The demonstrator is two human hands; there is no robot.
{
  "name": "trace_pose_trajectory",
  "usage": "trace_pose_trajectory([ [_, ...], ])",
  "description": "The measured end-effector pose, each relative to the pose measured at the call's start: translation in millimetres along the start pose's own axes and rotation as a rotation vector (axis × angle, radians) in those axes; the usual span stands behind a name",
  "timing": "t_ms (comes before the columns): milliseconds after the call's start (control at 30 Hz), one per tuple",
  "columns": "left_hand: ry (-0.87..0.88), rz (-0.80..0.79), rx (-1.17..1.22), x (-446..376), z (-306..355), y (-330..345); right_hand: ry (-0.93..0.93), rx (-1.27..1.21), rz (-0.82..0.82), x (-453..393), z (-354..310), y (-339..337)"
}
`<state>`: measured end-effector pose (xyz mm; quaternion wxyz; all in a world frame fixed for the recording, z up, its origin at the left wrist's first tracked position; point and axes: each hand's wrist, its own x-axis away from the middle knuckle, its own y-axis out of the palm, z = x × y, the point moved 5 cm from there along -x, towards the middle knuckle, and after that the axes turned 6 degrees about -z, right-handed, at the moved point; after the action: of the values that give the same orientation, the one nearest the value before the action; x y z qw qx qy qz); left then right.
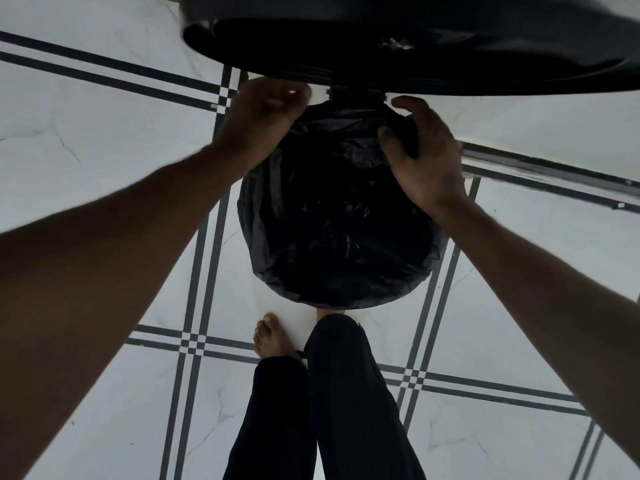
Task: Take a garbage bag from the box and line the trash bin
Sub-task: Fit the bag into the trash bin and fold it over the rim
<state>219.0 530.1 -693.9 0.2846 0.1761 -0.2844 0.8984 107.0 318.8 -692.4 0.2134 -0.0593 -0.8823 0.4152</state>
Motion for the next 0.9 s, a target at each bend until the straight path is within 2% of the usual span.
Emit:
trace_pose_trajectory([
  [67,0.058,-0.045,-0.078,-4.0,2.5,6.2,0.028,0.009,0.029,-7.5,1.4,-1.4],
  [133,0.008,-0.130,-0.067,-13.1,-0.5,11.1,0.040,0.002,0.045,-13.5,1.1,-1.9],
  [200,-0.052,-0.147,-0.063,-13.6,-12.1,16.1,0.087,0.016,0.021,-18.3,1.9,0.0],
  [267,-0.164,-0.101,0.035,-22.2,-12.6,4.8,0.148,0.058,-0.011,-22.4,2.1,1.3],
  [300,-0.142,-0.029,0.049,-15.6,-14.4,0.6,0.159,0.080,-0.020,-23.8,1.5,0.9],
  [333,-0.128,-0.096,0.143,-22.3,-8.1,-7.9,0.167,0.101,-0.028,-25.6,1.1,0.5],
  [367,-0.268,-0.074,0.131,-23.2,-20.7,0.8,0.180,0.099,-0.039,-26.8,1.1,0.0],
  [400,-0.368,0.012,0.190,-32.6,-42.1,8.6,0.192,0.068,-0.040,-27.6,1.6,-0.9],
  [433,-0.396,0.070,0.079,-12.9,-80.3,15.3,0.204,0.028,-0.027,-27.6,3.0,-2.2],
  [467,-0.434,0.128,0.051,43.3,-146.1,54.6,0.205,-0.007,0.007,-25.5,4.7,-4.5],
  [567,-0.663,0.105,-0.018,205.9,-369.4,230.0,0.234,0.027,0.256,-7.4,21.1,-18.7],
  [600,-0.625,0.100,0.034,223.4,-430.3,270.1,0.286,0.041,0.340,4.7,26.4,-24.8],
  [633,-0.592,0.122,0.051,205.4,-431.2,257.8,0.324,0.023,0.400,17.9,29.8,-28.9],
  [700,-0.553,0.123,0.127,124.9,-306.0,138.1,0.331,-0.124,0.414,40.5,33.7,-29.1],
  [733,-0.498,0.114,0.122,93.3,-232.7,77.3,0.331,-0.234,0.378,49.0,33.1,-25.1],
  [767,-0.373,0.143,0.129,61.3,-148.2,29.5,0.331,-0.320,0.321,55.0,32.5,-19.0],
  [800,-0.285,0.192,0.193,55.1,-92.2,9.3,0.335,-0.363,0.269,59.3,29.9,-13.5],
  [833,-0.245,0.160,0.252,70.1,-62.9,-4.8,0.343,-0.373,0.240,59.3,31.0,-9.9],
  [900,-0.244,0.157,0.326,85.5,-38.9,-5.7,0.398,-0.428,0.220,53.9,34.6,-8.6],
])
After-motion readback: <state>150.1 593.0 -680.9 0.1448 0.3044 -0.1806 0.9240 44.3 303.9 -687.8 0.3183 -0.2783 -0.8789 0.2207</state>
